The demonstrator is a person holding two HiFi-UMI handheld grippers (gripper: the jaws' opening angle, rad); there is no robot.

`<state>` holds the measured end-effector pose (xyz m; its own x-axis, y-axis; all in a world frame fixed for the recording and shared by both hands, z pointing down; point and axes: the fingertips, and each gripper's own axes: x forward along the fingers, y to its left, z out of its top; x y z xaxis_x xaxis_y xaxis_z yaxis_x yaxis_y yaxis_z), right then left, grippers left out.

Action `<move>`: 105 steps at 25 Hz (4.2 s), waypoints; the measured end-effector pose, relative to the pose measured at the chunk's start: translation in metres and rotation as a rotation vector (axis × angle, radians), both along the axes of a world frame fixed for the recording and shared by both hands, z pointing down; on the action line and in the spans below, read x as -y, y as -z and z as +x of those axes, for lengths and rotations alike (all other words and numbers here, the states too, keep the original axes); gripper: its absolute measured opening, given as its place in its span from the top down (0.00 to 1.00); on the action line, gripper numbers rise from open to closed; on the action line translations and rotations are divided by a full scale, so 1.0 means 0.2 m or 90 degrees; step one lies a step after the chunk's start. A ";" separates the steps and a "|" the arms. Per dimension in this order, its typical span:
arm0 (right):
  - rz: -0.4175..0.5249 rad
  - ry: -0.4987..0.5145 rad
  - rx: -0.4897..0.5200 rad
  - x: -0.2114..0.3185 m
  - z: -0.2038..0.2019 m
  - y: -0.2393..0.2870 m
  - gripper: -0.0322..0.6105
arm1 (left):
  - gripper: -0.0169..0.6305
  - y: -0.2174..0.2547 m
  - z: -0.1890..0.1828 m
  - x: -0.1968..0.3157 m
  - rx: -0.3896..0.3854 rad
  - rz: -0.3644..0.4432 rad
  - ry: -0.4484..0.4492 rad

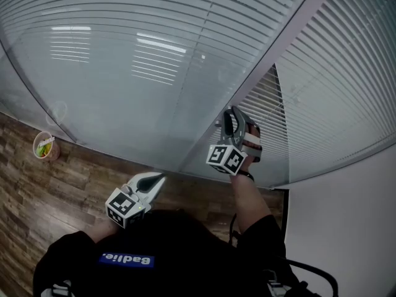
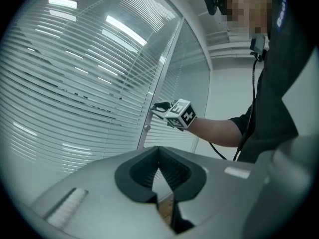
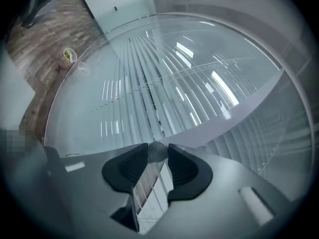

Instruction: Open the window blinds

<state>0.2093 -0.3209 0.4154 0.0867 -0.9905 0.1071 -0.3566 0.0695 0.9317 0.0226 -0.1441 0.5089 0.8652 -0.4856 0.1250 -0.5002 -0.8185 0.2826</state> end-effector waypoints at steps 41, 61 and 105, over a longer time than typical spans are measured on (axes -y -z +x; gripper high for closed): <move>-0.013 0.021 -0.070 0.01 0.01 -0.02 0.75 | 0.97 -0.02 -0.05 0.02 -0.002 -0.008 0.024; -0.018 -0.010 0.149 0.01 0.02 0.00 0.71 | 0.97 -0.02 -0.04 0.00 0.000 -0.008 0.015; -0.031 0.047 -0.200 0.02 -0.01 -0.04 0.77 | 0.97 0.00 -0.01 0.04 -0.009 -0.011 0.008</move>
